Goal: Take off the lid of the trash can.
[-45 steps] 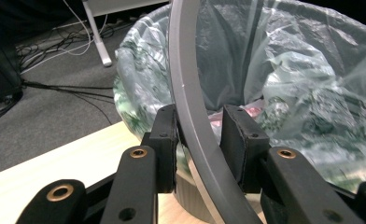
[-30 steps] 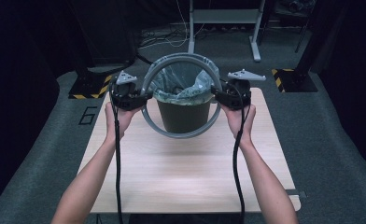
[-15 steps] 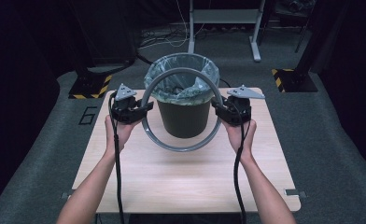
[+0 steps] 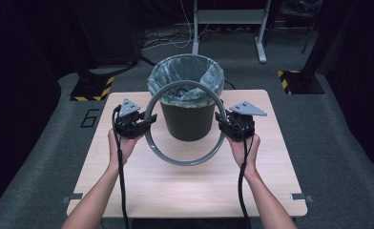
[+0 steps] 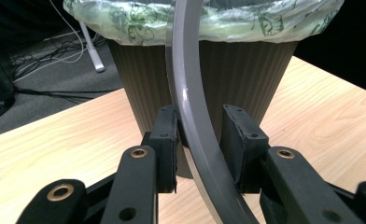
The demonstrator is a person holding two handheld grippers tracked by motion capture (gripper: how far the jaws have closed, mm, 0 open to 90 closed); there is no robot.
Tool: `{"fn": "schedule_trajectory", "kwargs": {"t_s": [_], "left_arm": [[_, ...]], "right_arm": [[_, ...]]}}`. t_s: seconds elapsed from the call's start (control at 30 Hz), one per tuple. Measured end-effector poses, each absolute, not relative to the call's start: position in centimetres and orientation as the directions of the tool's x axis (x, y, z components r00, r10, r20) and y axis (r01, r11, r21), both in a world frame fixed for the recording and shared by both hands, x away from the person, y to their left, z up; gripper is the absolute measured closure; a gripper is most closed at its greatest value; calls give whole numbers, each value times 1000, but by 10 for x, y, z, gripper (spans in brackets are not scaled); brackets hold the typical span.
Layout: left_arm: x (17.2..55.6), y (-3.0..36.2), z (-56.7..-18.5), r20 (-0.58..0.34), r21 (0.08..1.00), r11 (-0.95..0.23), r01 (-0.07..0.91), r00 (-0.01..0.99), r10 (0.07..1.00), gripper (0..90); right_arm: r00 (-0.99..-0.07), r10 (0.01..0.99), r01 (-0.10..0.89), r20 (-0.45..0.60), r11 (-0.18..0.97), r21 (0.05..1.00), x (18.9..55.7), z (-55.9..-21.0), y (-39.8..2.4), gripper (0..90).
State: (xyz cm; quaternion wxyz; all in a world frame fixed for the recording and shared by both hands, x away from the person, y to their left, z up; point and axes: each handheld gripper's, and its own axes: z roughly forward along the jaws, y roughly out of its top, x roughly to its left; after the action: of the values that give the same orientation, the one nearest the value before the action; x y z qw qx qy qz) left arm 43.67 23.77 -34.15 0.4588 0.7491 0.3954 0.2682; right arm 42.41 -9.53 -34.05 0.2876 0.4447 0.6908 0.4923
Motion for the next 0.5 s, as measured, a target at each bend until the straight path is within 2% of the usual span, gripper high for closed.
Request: {"fn": "schedule_trajectory", "kwargs": {"t_s": [0.5], "left_arm": [[406, 239, -358, 74, 914, -271, 303, 531, 844, 668]], "right_arm": [[-443, 896, 306, 12, 139, 942, 402, -360, -91, 692]]}}
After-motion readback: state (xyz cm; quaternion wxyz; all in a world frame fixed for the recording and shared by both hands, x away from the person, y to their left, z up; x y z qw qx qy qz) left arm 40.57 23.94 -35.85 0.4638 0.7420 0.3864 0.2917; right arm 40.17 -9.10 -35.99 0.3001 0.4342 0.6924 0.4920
